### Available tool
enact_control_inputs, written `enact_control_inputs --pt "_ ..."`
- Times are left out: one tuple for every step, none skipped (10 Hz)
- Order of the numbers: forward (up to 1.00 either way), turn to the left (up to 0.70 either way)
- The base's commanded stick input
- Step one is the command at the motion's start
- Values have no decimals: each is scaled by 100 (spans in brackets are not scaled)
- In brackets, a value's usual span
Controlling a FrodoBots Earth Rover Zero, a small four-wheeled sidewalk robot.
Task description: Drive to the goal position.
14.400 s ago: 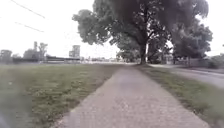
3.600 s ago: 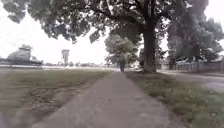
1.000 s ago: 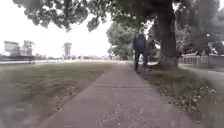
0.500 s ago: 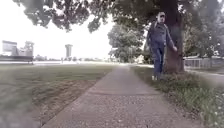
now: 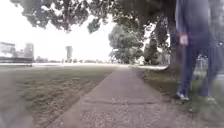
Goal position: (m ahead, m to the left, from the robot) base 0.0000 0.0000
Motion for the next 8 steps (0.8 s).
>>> enact_control_inputs --pt "70 0" --pt "70 0" --pt "70 0" --pt "70 0" --pt "70 0" --pt "70 0" --pt "70 0" --pt "70 0"
